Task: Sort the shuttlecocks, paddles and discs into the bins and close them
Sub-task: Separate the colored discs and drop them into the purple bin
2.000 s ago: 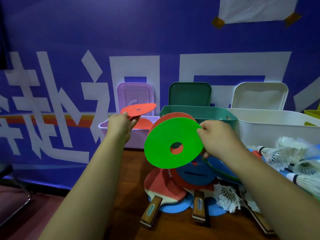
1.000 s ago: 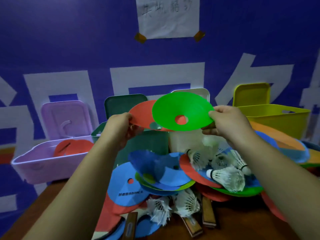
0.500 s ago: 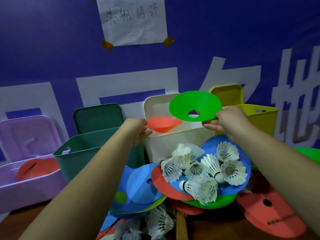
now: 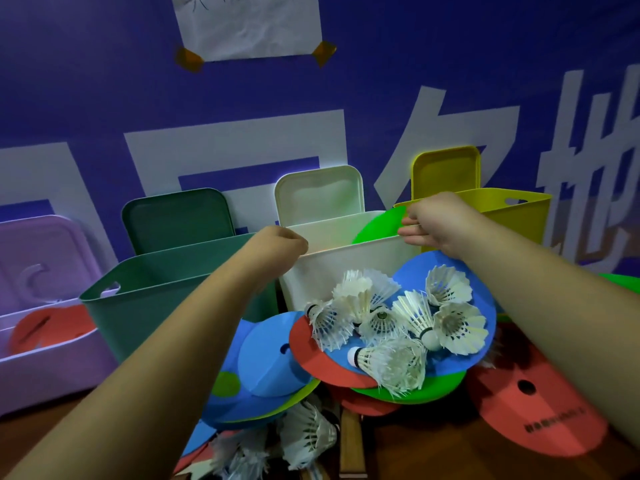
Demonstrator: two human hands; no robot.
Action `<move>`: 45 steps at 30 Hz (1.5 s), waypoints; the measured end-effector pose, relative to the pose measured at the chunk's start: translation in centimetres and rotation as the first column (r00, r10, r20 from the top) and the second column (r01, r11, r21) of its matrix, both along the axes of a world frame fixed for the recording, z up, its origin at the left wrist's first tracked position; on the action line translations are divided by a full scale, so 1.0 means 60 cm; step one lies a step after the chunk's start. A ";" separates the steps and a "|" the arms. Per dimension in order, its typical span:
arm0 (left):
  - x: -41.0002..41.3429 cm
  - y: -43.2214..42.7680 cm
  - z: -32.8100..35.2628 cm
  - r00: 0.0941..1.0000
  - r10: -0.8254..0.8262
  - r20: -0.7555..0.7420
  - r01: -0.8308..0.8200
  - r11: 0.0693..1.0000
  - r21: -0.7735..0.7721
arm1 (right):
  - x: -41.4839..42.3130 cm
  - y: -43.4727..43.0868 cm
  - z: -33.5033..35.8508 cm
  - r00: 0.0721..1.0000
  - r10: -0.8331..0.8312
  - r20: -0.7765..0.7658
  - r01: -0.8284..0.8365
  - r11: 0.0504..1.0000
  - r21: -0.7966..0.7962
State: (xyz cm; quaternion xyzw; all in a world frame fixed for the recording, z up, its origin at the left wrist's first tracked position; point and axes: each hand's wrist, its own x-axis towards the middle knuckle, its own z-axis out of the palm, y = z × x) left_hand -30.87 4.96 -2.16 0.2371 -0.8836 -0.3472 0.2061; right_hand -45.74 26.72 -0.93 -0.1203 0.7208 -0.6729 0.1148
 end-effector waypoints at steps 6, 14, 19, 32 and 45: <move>0.072 0.073 0.009 0.961 -0.174 0.214 0.235 0.923 -0.304 | 0.054 0.020 -0.010 0.877 0.105 -0.468 0.079 0.931 0.357; 0.097 0.109 -0.048 0.900 0.031 0.434 0.249 0.782 -0.571 | 0.113 0.100 -0.030 0.712 0.303 -0.634 0.266 0.719 0.642; 0.089 0.085 -0.058 0.952 0.109 0.287 0.095 0.784 -0.613 | 0.103 0.119 -0.061 0.687 0.347 -0.638 0.392 0.563 0.728; 0.161 0.011 0.003 0.988 0.065 0.137 0.008 0.879 -0.476 | 0.110 0.076 -0.056 0.650 0.379 -0.658 0.514 0.417 0.749; 0.220 -0.081 0.029 0.999 0.050 -0.014 -0.050 0.997 -0.056 | 0.134 -0.007 -0.026 0.554 0.156 -0.818 0.447 0.773 0.450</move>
